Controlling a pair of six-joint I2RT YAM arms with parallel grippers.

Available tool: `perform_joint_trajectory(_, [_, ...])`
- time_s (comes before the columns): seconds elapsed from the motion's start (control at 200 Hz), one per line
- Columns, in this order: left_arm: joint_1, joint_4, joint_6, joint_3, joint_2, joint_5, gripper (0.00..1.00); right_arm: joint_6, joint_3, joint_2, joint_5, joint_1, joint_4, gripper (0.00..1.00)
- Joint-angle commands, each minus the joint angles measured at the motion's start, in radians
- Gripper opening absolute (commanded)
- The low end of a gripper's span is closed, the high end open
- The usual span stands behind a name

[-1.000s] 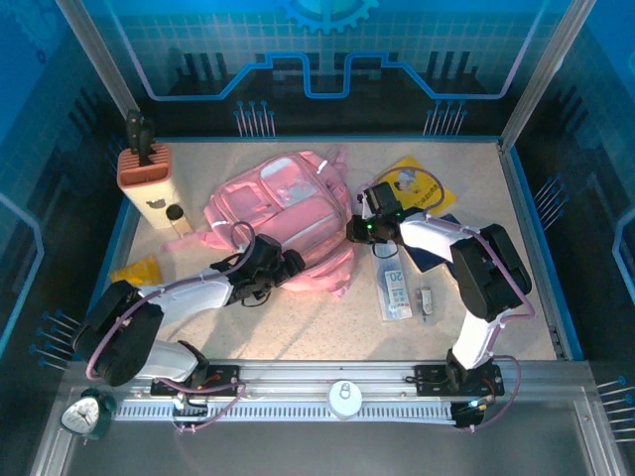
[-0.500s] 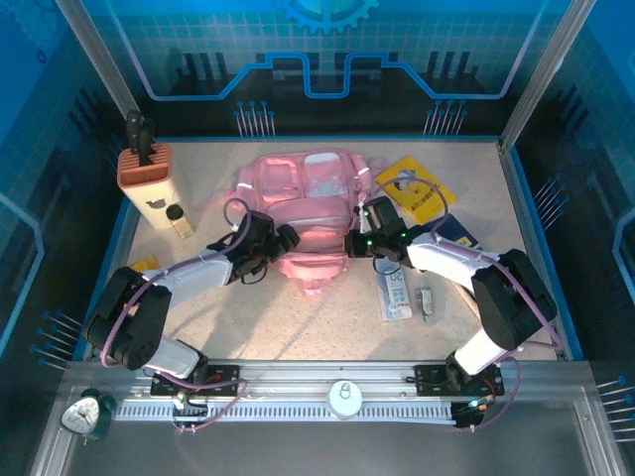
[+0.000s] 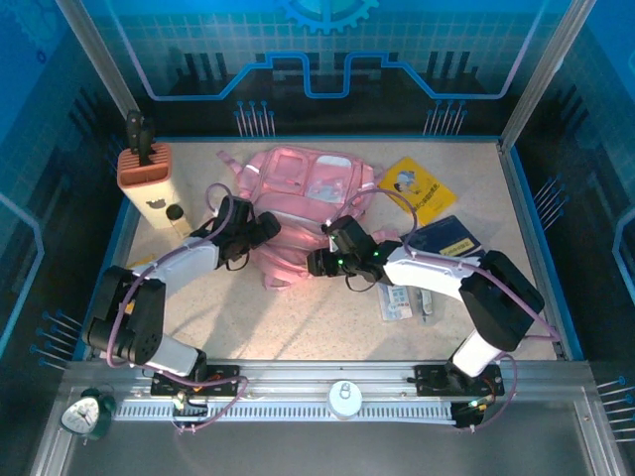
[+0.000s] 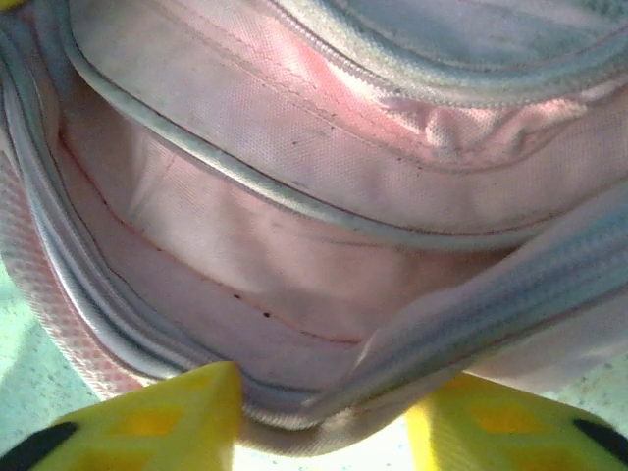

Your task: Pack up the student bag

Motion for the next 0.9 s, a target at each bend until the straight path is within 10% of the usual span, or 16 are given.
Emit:
perform_joint_trajectory(0.0, [-0.002, 0.0, 0.036, 0.02, -0.093, 0.058, 0.99, -0.027, -0.021, -0.11, 0.024, 0.02, -0.062, 0.62])
perform_joint_trajectory(0.235, [-0.048, -0.079, -0.014, -0.028, -0.231, 0.136, 0.99, -0.071, -0.072, -0.27, 0.093, -0.06, -0.177, 1.0])
perform_joint_trajectory(0.896, [-0.558, 0.069, -0.292, -0.091, -0.181, -0.079, 0.93, 0.003, 0.175, 0.097, -0.263, -0.536, -0.074, 0.94])
